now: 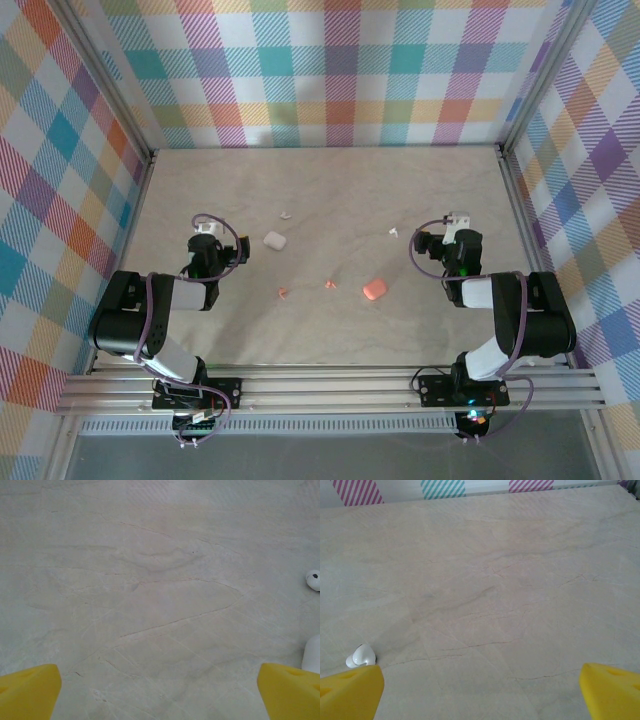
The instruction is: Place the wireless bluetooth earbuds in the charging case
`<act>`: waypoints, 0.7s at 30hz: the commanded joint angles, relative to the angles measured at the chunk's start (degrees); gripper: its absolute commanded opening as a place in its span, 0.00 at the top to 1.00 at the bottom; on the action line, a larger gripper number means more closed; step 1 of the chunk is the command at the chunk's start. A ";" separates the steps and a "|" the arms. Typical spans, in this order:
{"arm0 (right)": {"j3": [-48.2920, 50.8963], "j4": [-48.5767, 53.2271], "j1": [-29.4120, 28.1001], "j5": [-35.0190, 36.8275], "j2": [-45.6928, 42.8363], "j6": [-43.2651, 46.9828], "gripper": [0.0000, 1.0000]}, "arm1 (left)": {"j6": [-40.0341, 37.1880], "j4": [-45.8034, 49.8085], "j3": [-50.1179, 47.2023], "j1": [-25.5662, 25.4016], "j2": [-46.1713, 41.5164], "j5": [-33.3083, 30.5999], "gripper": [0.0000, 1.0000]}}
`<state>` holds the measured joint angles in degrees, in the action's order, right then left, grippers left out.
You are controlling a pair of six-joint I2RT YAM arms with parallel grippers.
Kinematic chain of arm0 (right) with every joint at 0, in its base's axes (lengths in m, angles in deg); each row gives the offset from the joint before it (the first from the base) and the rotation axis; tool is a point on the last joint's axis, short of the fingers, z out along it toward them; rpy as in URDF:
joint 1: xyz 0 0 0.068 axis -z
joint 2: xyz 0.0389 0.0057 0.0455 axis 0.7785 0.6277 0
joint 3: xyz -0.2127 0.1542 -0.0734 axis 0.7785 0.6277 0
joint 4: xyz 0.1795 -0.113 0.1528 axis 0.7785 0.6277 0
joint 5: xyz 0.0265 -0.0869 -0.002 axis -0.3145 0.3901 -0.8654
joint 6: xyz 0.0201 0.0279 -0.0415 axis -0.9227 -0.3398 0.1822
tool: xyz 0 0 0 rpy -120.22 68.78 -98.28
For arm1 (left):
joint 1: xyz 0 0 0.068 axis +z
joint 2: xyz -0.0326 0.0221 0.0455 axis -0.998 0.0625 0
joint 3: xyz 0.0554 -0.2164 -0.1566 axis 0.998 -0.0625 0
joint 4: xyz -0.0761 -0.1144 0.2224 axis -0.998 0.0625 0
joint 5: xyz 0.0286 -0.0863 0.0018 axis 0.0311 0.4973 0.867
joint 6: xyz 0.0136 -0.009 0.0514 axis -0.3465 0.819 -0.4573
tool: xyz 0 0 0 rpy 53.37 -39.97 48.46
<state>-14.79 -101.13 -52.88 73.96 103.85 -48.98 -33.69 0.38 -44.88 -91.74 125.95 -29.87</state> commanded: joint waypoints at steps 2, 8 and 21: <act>-0.68 -1.43 0.40 -0.93 0.10 0.68 0.00 | 0.27 -0.78 0.99 0.66 0.01 0.86 0.00; -0.67 -1.34 0.39 -0.90 0.09 0.73 0.00 | 0.33 -0.52 1.18 0.72 0.13 1.08 0.00; -3.13 6.95 0.35 -4.30 -4.62 2.02 0.00 | 1.61 11.88 5.09 1.10 -5.80 -0.12 0.00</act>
<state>-15.45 -98.26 -52.88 72.47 102.93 -48.61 -33.25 5.00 -43.70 -91.52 124.47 -29.30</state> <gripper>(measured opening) 0.996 0.997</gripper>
